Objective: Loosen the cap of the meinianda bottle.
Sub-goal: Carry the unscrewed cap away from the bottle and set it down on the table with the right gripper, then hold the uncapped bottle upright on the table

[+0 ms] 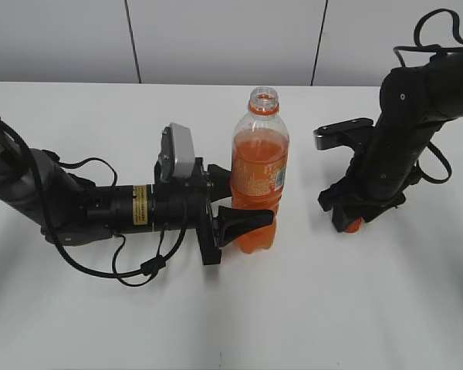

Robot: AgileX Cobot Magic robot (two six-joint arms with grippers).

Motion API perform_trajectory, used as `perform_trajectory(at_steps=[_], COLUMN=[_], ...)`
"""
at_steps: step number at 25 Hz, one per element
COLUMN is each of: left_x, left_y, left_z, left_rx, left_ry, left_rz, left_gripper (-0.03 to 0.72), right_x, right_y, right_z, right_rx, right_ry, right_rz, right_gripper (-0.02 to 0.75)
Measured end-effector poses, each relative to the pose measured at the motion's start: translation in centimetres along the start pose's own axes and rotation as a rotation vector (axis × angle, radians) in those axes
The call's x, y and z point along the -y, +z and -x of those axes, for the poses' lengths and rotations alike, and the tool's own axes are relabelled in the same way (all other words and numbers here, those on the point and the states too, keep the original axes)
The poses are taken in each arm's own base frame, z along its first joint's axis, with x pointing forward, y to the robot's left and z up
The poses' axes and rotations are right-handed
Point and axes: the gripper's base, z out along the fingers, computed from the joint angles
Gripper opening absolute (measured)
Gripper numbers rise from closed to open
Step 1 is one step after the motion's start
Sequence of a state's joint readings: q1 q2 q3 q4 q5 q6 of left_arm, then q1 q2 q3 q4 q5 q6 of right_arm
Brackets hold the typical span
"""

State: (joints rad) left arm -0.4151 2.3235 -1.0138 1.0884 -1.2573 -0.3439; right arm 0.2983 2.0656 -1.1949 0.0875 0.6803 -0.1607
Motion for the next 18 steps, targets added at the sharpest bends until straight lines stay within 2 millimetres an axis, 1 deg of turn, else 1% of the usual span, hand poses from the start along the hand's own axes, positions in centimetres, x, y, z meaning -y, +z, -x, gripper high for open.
perform_trajectory(at_steps=[1, 5, 6, 13, 15, 18], left_x=[0.0, 0.0, 0.0, -0.02, -0.06, -0.04], left_y=[0.0, 0.0, 0.0, 0.0, 0.0, -0.05], left_z=[0.0, 0.0, 0.0, 0.03, 0.01, -0.61], left_rx=[0.0, 0.0, 0.0, 0.003, 0.001, -0.038], left_ry=[0.0, 0.0, 0.0, -0.007, -0.038, -0.089], left_rz=[0.0, 0.0, 0.0, 0.002, 0.006, 0.013], left_gripper=[0.402, 0.402, 0.402, 0.407, 0.45, 0.52], right_x=[-0.01, -0.11, -0.13, -0.22, -0.22, -0.22], right_y=[0.0, 0.0, 0.0, -0.07, -0.07, -0.07], right_z=[0.01, 0.02, 0.02, -0.22, -0.22, -0.23], right_rx=[0.001, 0.002, 0.002, -0.024, -0.024, -0.025], right_ry=[0.002, 0.016, 0.019, 0.008, 0.003, -0.001], right_rz=[0.001, 0.012, 0.014, 0.024, 0.024, 0.024], right_gripper=[0.421, 0.545, 0.566, 0.576, 0.576, 0.576])
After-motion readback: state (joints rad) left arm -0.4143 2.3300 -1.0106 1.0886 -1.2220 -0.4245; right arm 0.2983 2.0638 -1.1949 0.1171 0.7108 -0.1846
